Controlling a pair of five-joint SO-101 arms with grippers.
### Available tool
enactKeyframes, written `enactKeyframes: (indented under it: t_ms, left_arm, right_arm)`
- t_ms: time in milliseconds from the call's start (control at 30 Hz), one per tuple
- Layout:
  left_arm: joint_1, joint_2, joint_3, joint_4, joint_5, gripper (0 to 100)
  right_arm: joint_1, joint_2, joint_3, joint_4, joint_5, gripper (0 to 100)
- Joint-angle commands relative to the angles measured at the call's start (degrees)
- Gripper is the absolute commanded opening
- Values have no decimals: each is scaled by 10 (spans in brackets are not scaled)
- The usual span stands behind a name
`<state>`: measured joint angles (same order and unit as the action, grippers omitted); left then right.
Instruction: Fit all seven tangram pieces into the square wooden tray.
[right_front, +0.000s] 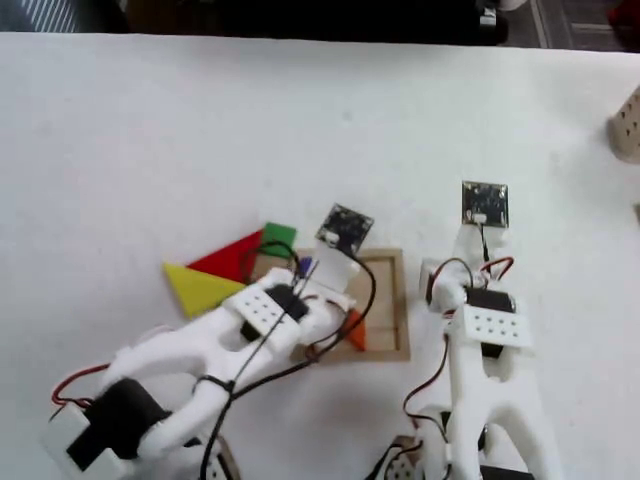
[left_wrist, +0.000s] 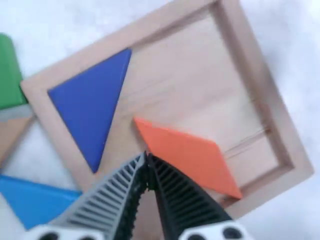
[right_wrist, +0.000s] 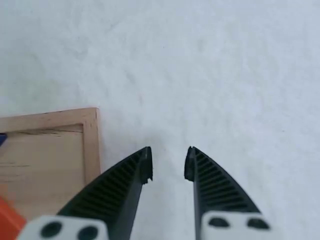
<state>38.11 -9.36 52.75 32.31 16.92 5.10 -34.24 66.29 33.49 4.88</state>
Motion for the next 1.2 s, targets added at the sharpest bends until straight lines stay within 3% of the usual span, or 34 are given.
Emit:
enactKeyframes:
  t_ms: [0, 100, 233, 400, 567, 733, 1167]
  left_arm:
    - [-1, -6, -16, -46, 10, 23]
    - [-22, -9, -18, -79, 11, 22]
    - [-50, -58, -25, -84, 66, 22]
    - [2, -99, 21, -143, 78, 22]
    - [39, -42, 47, -243, 80, 22]
    - [40, 51, 11, -251, 80, 22]
    - [17, 21, -22, 8, 74, 23]
  right_arm:
    - [-5, -8, -28, -15, 1, 119]
    - [-5, -8, -28, -15, 1, 119]
    - [-5, -8, -28, -15, 1, 119]
    - [-5, -8, -28, -15, 1, 119]
    - [-5, 5, -32, -22, 1, 119]
    - [-4, 40, -52, -19, 1, 119]
    - [-4, 45, -55, -20, 1, 119]
